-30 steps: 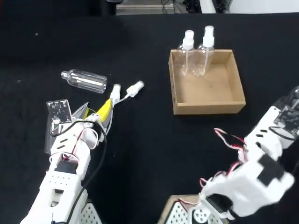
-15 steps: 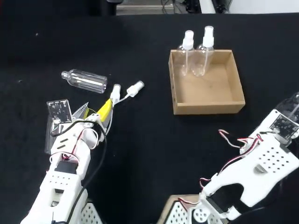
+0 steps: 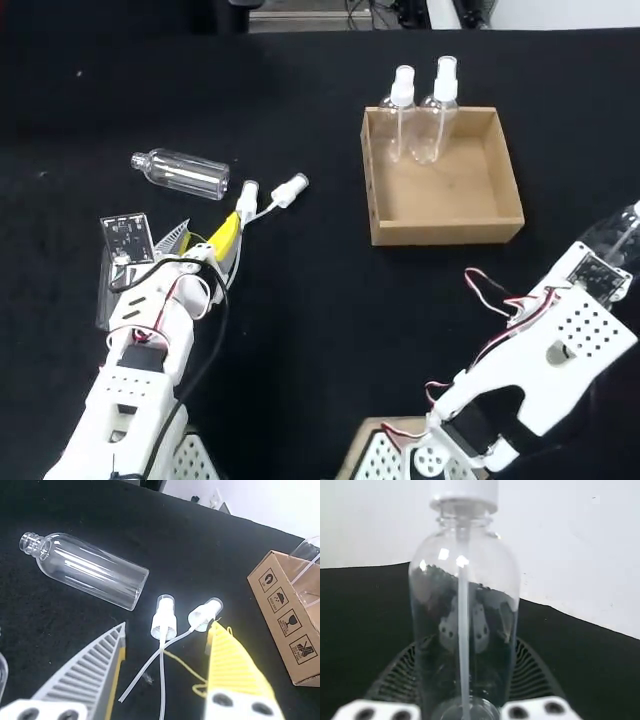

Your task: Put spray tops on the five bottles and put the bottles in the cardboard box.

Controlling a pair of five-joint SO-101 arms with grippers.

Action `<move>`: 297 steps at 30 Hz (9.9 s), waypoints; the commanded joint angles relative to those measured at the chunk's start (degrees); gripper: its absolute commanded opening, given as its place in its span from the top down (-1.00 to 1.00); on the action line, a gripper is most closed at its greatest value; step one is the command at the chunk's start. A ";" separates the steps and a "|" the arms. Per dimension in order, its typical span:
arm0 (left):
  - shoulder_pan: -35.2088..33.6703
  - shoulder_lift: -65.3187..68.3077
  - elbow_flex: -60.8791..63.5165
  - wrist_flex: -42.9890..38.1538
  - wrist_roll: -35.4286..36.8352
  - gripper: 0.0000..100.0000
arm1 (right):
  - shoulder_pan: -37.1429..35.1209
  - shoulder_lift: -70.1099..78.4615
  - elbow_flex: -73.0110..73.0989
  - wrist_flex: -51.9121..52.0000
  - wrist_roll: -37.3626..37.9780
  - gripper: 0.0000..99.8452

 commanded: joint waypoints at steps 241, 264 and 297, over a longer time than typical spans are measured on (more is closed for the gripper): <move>-0.04 -0.88 1.36 -1.14 0.26 0.49 | -3.69 -49.01 5.67 71.38 6.24 0.19; -0.04 -0.79 1.36 -1.14 0.26 0.49 | -2.02 -53.23 7.43 71.56 4.48 0.95; -0.13 -0.88 1.36 -1.14 0.26 0.49 | -30.07 -81.89 22.81 71.65 -4.66 0.98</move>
